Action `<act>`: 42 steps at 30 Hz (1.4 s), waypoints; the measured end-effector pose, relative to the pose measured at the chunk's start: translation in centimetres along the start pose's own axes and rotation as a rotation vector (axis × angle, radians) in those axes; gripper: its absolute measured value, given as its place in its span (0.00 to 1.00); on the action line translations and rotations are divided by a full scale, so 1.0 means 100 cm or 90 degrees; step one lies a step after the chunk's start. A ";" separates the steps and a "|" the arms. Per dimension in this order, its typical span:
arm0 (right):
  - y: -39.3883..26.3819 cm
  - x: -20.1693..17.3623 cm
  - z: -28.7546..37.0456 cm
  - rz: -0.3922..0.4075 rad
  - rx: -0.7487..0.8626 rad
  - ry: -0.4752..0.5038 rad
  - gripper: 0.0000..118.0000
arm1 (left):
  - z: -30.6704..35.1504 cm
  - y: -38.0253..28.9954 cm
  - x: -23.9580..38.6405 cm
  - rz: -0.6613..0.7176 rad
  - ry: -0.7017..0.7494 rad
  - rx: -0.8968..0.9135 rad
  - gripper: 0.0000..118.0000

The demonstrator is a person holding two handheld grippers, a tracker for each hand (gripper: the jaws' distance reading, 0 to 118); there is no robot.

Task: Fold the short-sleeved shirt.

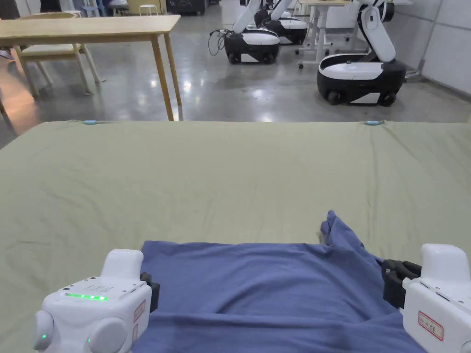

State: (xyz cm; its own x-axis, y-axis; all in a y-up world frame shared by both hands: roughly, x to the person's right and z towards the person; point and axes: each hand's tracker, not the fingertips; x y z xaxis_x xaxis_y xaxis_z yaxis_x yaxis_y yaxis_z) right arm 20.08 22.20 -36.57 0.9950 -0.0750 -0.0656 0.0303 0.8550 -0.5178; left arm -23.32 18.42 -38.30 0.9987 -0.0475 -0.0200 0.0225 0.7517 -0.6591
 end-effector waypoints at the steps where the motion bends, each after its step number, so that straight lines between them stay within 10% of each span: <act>1: -0.001 0.003 -0.006 0.006 -0.008 -0.021 0.01 | -0.011 0.006 -0.001 -0.005 0.009 -0.005 0.00; 7: 0.001 0.031 -0.034 -0.010 -0.034 -0.019 0.01 | -0.104 0.053 -0.019 -0.036 0.049 -0.035 0.28; 9: 0.002 0.045 -0.045 -0.014 -0.046 -0.026 0.01 | -0.139 0.068 -0.022 -0.048 0.051 -0.070 0.88; 10: 0.003 0.051 -0.051 -0.015 -0.050 -0.028 0.01 | -0.158 0.074 -0.023 -0.054 0.049 -0.103 1.00; 17: 0.016 0.085 -0.099 0.031 -0.113 -0.050 0.01 | -0.212 0.084 0.003 -0.110 0.071 -0.165 0.94; 21: 0.026 0.097 -0.148 0.031 -0.168 -0.013 0.75 | -0.193 0.086 0.006 -0.066 0.004 -0.172 0.48; 23: 0.028 0.100 -0.175 0.056 -0.200 -0.023 0.80 | -0.176 0.086 0.016 -0.104 0.007 -0.140 0.41; 24: 0.028 0.100 -0.187 0.072 -0.204 -0.032 0.83 | -0.168 0.084 0.022 -0.127 0.016 -0.134 0.17; 29: 0.012 0.097 -0.219 0.112 -0.295 -0.007 0.77 | -0.147 0.089 0.022 -0.131 0.017 -0.129 0.09; 31: 0.005 0.092 -0.217 0.131 -0.300 -0.030 0.18 | -0.141 0.090 0.020 -0.129 0.018 -0.124 0.09; 32: 0.006 0.088 -0.207 0.150 -0.261 -0.064 0.11 | -0.137 0.091 0.019 -0.125 0.016 -0.122 0.09; 42: 0.058 0.101 -0.107 0.072 -0.136 0.012 0.08 | -0.060 0.109 0.010 -0.096 0.007 -0.025 0.03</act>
State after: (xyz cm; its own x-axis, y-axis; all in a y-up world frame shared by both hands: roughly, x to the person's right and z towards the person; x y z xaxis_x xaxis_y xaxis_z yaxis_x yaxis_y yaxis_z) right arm 29.28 20.87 -49.38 0.9889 0.0030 -0.1485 -0.1036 0.7304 -0.6751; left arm -22.40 22.61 -50.03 0.9836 -0.1649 0.0735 0.1700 0.7094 -0.6839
